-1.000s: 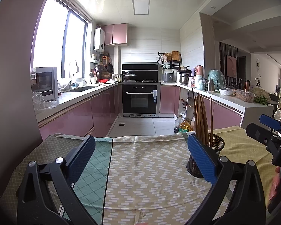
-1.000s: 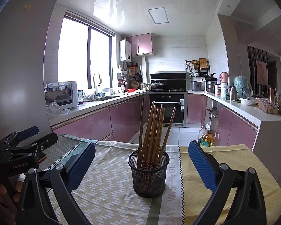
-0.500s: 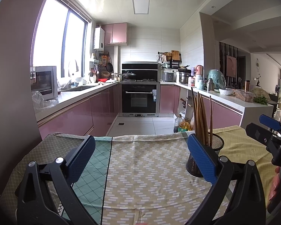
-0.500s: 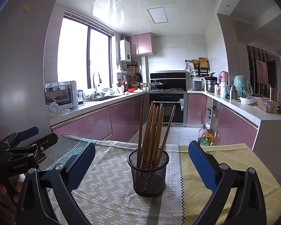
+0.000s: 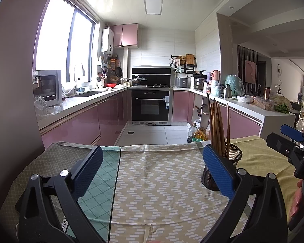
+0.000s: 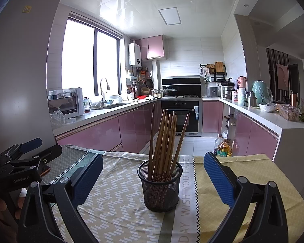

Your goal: Organize utensils

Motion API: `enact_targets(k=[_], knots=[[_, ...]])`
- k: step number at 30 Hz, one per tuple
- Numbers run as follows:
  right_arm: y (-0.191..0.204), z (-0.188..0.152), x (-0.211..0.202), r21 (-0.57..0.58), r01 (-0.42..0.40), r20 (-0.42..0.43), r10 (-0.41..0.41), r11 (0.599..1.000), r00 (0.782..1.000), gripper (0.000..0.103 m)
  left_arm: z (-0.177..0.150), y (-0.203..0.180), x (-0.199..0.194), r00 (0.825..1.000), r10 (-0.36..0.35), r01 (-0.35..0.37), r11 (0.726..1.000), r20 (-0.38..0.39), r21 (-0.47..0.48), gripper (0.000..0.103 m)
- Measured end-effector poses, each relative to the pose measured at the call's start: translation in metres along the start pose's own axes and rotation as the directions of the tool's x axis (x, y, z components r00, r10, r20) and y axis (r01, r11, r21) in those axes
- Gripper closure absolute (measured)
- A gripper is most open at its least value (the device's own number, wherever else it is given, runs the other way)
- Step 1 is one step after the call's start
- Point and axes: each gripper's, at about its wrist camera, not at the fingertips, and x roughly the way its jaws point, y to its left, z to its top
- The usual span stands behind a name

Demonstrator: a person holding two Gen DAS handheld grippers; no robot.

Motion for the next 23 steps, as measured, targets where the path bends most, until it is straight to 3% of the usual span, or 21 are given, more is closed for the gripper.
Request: enact_targets(k=[15, 20, 23], knots=[[-0.001, -0.006, 0.001, -0.001, 0.007, -0.01, -0.007, 1.0, 1.0, 0.007, 0.0, -0.002, 0.0, 1.0, 0.013, -0.013, 1.0, -0.008, 0.007, 0.006], [-0.02, -0.015, 0.009, 0.019, 0.052, -0.06, -0.051, 0.998, 0.997, 0.007, -0.005, 0.003, 0.015, 0.995, 0.006, -0.007, 1.0, -0.096, -0.005, 0.006], [-0.048, -0.027, 0.025, 0.02, 0.15, -0.157, -0.145, 0.988, 0.977, 0.007, -0.015, 0.008, 0.031, 0.984, 0.029, -0.029, 1.0, -0.175, 0.006, 0.006]])
